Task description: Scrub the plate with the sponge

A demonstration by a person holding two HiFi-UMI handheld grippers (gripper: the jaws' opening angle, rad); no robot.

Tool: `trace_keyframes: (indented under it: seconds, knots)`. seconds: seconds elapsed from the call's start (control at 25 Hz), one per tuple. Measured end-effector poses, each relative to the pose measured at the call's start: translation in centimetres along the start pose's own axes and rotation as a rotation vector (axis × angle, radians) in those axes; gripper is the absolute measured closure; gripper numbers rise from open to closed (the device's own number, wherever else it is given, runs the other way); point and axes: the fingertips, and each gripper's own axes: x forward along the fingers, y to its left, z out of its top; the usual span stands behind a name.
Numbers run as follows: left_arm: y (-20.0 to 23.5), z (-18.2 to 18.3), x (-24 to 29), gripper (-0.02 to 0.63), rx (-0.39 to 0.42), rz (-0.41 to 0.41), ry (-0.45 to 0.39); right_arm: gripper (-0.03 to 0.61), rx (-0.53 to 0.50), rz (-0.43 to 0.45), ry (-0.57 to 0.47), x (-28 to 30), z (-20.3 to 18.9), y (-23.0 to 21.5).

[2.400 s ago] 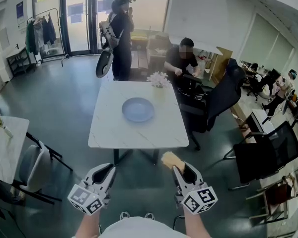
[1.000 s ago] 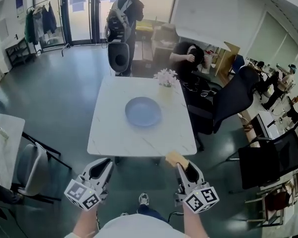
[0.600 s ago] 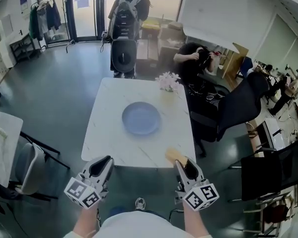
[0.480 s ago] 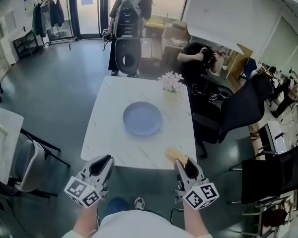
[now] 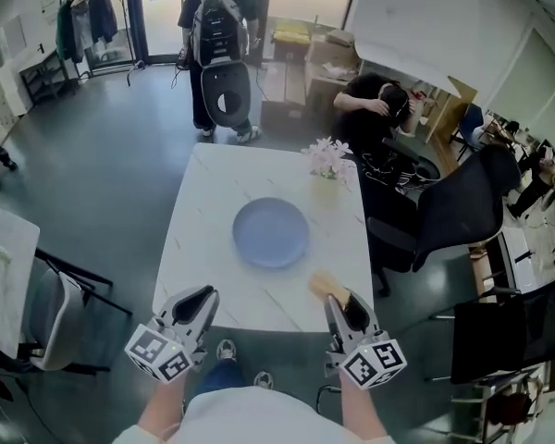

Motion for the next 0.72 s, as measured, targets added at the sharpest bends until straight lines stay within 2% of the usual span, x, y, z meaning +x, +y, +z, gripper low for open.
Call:
trace_keyframes:
  seconds: [0.28, 0.72]
  knots:
    - [4.4, 2.6, 4.0, 0.546, 0.025, -0.08, 0.021, 0.419, 0.003, -0.066, -0.031, 4.8, 0.9, 0.1]
    - [9.6, 3.6, 9.1, 0.546, 0.041, -0.19, 0.056, 0.419, 0.006, -0.176, -0.06, 9.2, -0.1, -0.8]
